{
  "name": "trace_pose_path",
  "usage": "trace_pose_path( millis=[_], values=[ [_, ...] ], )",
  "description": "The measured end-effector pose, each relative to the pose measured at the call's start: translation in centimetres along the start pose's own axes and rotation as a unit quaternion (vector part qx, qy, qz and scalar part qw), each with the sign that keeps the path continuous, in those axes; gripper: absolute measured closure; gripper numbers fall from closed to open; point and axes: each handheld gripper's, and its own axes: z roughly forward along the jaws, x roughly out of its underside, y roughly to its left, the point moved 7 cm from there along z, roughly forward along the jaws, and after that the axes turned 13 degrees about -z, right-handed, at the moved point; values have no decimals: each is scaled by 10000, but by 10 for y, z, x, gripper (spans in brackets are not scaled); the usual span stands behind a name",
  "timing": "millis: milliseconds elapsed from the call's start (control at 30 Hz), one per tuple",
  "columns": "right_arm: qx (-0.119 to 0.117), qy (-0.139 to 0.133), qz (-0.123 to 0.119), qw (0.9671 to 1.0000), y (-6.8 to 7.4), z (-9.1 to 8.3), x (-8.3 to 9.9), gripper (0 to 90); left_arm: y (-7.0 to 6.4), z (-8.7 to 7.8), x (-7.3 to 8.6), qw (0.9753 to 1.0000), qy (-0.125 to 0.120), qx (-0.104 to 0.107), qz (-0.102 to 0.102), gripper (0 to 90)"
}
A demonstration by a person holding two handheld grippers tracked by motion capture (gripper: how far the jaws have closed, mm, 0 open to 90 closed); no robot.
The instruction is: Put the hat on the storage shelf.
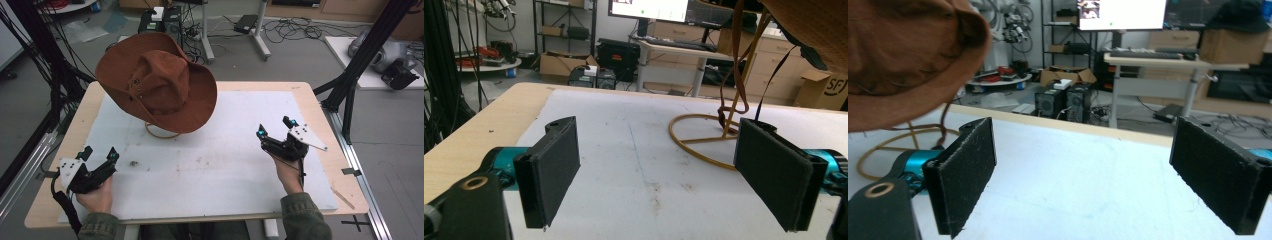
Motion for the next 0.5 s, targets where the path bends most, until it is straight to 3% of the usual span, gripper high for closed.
trace_pose_path(
  millis=[300, 500],
  values=[
    [323, 180, 243, 9990, -17, -21, 33, 106, 1, 0, 1, 10000, 11, -9, -21, 186],
    [872, 285, 314, 9953, -32, -34, 52, 106, 2, -1, 1, 10000, 8, -28, -13, 186]
  ],
)
